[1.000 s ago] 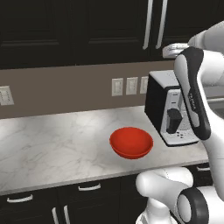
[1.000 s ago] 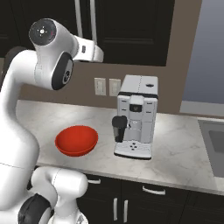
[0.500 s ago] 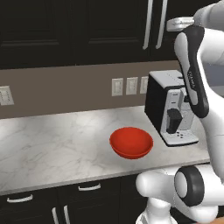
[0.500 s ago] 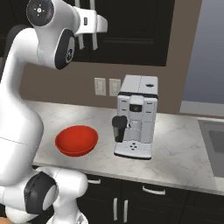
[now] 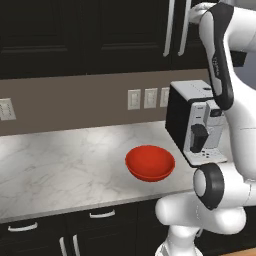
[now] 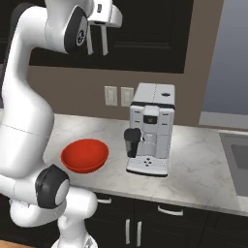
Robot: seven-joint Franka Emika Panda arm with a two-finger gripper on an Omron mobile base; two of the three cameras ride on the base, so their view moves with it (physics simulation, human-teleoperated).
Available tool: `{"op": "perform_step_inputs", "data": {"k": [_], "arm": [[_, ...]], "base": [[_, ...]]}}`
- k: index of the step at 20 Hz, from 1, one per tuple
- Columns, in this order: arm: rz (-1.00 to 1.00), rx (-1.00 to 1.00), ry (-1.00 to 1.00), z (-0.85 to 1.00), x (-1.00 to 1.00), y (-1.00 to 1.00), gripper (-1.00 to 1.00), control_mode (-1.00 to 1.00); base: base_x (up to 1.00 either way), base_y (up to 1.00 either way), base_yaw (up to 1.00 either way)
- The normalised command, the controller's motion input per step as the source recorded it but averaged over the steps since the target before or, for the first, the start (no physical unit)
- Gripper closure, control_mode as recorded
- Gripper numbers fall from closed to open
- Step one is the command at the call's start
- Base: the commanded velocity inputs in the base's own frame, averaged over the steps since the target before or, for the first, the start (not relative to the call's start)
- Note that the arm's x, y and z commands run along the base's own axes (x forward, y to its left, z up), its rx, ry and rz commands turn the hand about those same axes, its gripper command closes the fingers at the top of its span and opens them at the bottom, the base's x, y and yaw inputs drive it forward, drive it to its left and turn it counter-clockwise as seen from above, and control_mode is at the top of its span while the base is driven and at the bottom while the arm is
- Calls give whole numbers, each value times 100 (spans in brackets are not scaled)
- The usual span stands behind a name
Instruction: Open the cabinet and setup a tea strainer by placing it in the bowl upright.
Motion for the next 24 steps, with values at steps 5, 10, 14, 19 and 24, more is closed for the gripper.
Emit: {"op": "perform_step_inputs", "data": {"k": [5, 10, 14, 19, 24], "arm": [[0, 0, 0, -24, 29, 3, -100, -100], [0, 0, -2, -29, 41, 10, -100, -100], [0, 0, -2, -23, 45, 13, -100, -100], [0, 0, -1, -16, 46, 2, -100, -100], [0, 0, 0, -7, 51, 0, -100, -100]], "base": [[0, 0, 0], [0, 0, 0], [0, 0, 0], [0, 0, 0], [0, 0, 0]]}}
